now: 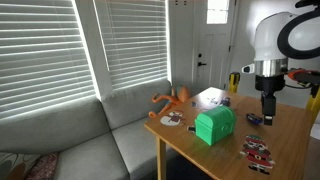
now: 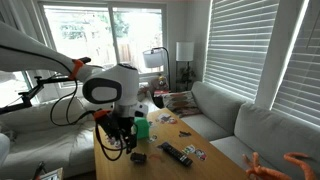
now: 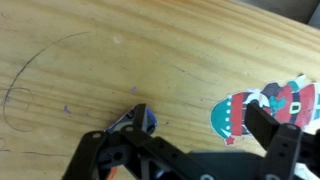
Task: Turn the blue toy car over
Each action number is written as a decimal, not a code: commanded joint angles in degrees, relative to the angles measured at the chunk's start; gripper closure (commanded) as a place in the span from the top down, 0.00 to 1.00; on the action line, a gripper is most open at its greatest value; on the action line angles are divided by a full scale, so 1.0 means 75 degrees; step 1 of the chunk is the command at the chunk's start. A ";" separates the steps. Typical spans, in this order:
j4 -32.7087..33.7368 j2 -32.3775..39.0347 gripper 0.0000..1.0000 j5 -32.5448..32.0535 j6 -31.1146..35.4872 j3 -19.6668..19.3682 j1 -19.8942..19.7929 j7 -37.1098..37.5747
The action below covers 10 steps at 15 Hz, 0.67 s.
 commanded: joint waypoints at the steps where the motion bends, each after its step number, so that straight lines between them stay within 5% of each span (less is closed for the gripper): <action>1: 0.0008 0.0004 1.00 0.0024 -0.0011 0.0080 -0.0081 -0.0017; 10: 0.0119 -0.0036 1.00 0.0113 -0.0341 -0.0233 -0.0848 0.1502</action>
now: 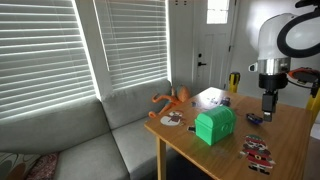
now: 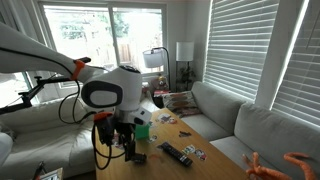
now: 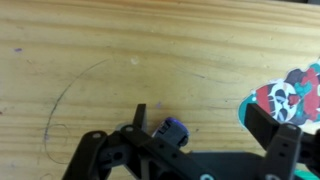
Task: Turn the blue toy car over
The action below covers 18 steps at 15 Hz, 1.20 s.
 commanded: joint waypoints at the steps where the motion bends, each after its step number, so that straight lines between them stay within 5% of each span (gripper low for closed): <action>1: 0.0138 -0.0051 1.00 0.0018 -0.0296 -0.0187 -0.0436 0.0557; 18: 0.0767 0.0567 1.00 0.0198 -0.0019 -0.0260 -0.0672 0.1267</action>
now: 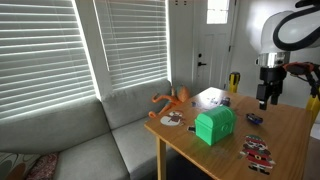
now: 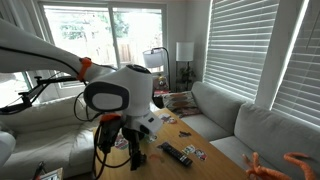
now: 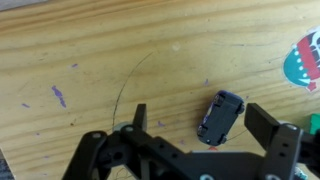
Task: Turn the blue toy car over
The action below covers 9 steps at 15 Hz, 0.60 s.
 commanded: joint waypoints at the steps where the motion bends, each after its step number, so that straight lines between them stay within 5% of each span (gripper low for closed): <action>1: 0.0200 0.0233 1.00 0.0228 0.0056 0.0071 -0.0004 0.0413; 9: 0.0674 0.0832 0.98 0.0545 0.0106 0.0111 0.0018 0.1026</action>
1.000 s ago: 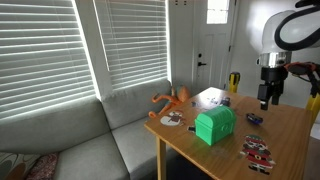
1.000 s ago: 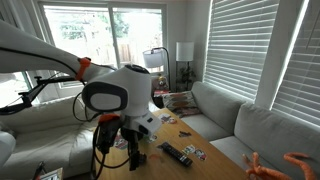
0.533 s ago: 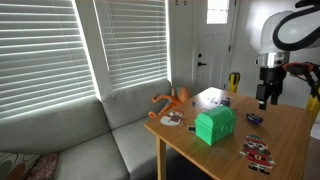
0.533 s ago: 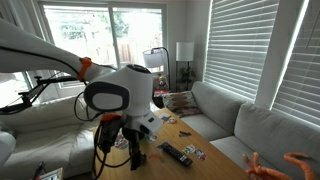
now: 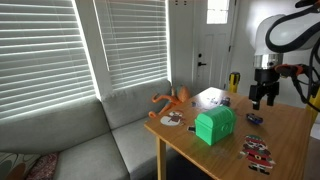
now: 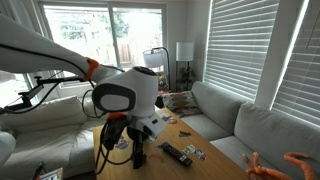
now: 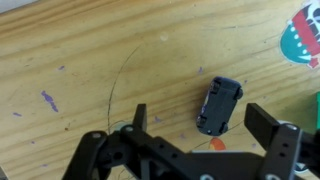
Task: Turn the blue toy car over
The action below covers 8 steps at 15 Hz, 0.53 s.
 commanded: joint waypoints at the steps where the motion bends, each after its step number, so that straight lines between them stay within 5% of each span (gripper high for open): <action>1: 0.0412 0.0444 0.96 0.0370 0.0079 0.0069 0.0022 0.0261; 8: 0.0839 0.1071 0.83 0.0762 0.0019 0.0188 0.0098 0.0371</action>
